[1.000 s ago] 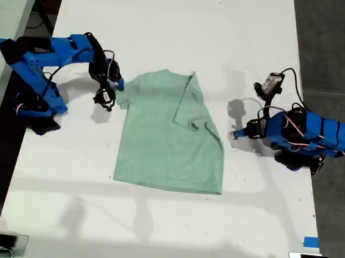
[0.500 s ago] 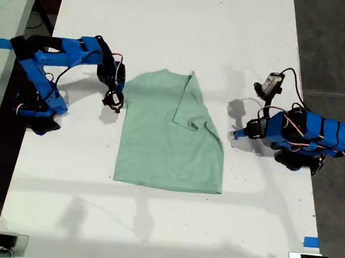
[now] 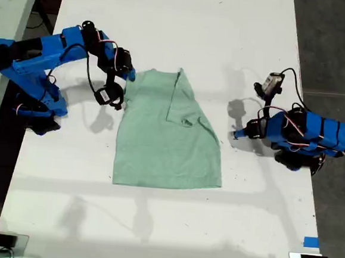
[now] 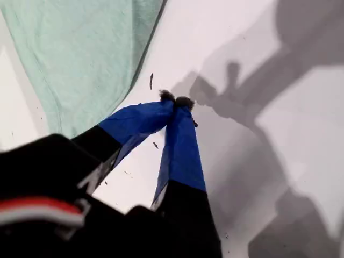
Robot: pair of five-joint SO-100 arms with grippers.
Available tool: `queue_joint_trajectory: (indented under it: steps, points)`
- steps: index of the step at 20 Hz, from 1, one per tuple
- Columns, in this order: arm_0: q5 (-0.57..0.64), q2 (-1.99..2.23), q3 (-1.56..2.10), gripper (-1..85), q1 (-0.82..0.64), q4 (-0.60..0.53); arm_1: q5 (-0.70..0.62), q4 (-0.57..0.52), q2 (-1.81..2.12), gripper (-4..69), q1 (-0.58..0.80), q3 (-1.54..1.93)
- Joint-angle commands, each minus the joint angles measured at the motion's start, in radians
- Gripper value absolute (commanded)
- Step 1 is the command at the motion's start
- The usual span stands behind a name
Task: Fold t shirt
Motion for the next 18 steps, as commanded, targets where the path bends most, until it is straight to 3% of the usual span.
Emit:
queue_joint_trajectory:
  steps: [1,6,9,12,18]
  points:
    - [0.017,0.046,-0.081,-0.3,0.080,-0.063,-0.008,-0.026,0.009,0.2,-0.003,0.057]
    - [0.064,-0.126,-0.098,-0.3,0.199,-0.249,-0.008,-0.026,0.009,0.2,-0.003,0.057]
    - [0.084,-0.334,-0.216,0.4,0.255,-0.281,-0.009,-0.026,0.009,0.2,-0.003,0.057]
    - [0.081,-0.423,-0.287,12.3,0.261,-0.261,-0.009,-0.026,0.009,0.2,-0.005,0.057]
    - [0.077,-0.103,-0.247,8.4,0.135,-0.084,-0.012,-0.026,0.009,0.2,-0.005,0.057]
